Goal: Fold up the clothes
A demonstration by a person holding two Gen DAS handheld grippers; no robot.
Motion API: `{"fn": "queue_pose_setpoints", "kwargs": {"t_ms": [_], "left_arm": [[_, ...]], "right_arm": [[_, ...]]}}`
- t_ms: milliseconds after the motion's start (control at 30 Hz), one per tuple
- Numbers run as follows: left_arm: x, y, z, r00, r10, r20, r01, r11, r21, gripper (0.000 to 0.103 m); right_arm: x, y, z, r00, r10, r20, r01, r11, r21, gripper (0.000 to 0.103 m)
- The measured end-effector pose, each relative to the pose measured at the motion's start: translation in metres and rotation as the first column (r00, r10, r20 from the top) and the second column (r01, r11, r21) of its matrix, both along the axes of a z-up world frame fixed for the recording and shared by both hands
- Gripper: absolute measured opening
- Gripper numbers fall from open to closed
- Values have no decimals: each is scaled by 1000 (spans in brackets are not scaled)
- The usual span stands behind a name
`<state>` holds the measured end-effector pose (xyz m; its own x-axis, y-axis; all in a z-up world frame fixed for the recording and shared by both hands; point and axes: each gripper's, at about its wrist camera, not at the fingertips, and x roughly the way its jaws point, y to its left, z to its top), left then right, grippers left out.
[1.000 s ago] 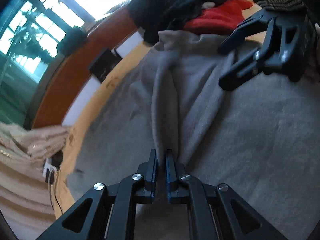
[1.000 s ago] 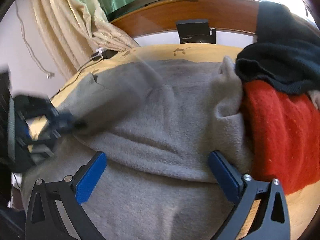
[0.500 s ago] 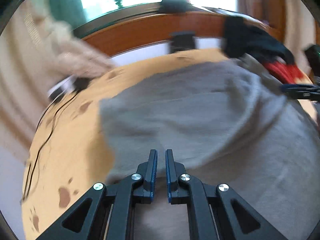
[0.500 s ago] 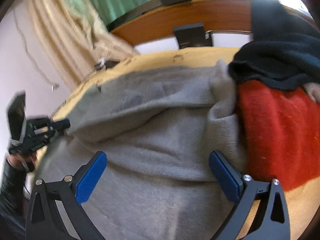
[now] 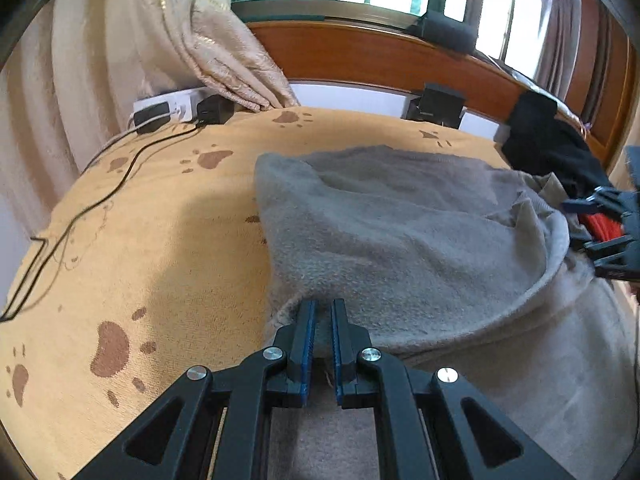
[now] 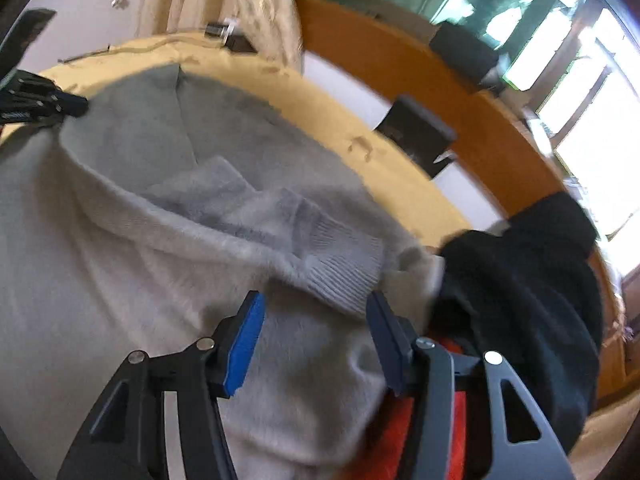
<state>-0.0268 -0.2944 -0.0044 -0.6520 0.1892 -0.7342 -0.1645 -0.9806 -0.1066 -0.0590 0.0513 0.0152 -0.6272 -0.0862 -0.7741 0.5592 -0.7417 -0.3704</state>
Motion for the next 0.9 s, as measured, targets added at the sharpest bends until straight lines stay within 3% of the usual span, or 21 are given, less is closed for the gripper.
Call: {"fn": "queue_pose_setpoints", "kwargs": {"t_ms": [67, 100, 167, 267, 333, 400, 467, 533, 600, 667, 767, 900], "left_arm": [[-1, -5, -1, 1000, 19, 5, -19, 1000, 21, 9], [-2, -7, -1, 1000, 28, 8, -28, 999, 31, 9], [-3, -12, -2, 999, 47, 14, -47, 998, 52, 9], [-4, -20, -3, 997, 80, 25, -81, 993, 84, 9], [-5, -35, -5, 987, 156, 40, -160, 981, 112, 9], [-6, -52, -8, 960, 271, 71, -278, 955, 107, 10], [-5, -60, -10, 958, 277, 79, -286, 945, 155, 10], [-4, -68, -11, 955, 282, 87, -294, 934, 203, 10], [-5, -66, -10, 955, 286, 85, -297, 936, 187, 10], [-6, -61, -8, 954, 287, 81, -296, 943, 153, 10], [-7, -62, -7, 956, 278, 92, -290, 944, 156, 10], [-17, -72, 0, 959, 232, 163, -268, 928, 258, 12]], "right_arm": [[-9, 0, -5, 1000, -12, 12, 12, 1000, -20, 57], [-13, 0, -7, 1000, -19, 16, 20, 999, -35, 50], [-18, 1, -4, 999, -51, 11, 51, 996, -76, 12], [-8, 1, 11, 995, -81, -62, 75, 992, -98, 8], [11, 6, 28, 985, -109, -132, 93, 988, -119, 8], [38, 12, 45, 967, -144, -211, 123, 986, -112, 8], [60, 14, 43, 970, -138, -202, 125, 989, -77, 8], [76, 16, 31, 984, -117, -135, 110, 992, -58, 8], [87, 18, 14, 995, -87, -48, 85, 995, -45, 11], [98, 21, 4, 996, -84, -24, 83, 996, -19, 17], [114, 27, -1, 995, -97, -22, 97, 995, 6, 62], [124, 45, 20, 989, -145, -44, 139, 984, -111, 81]]}}
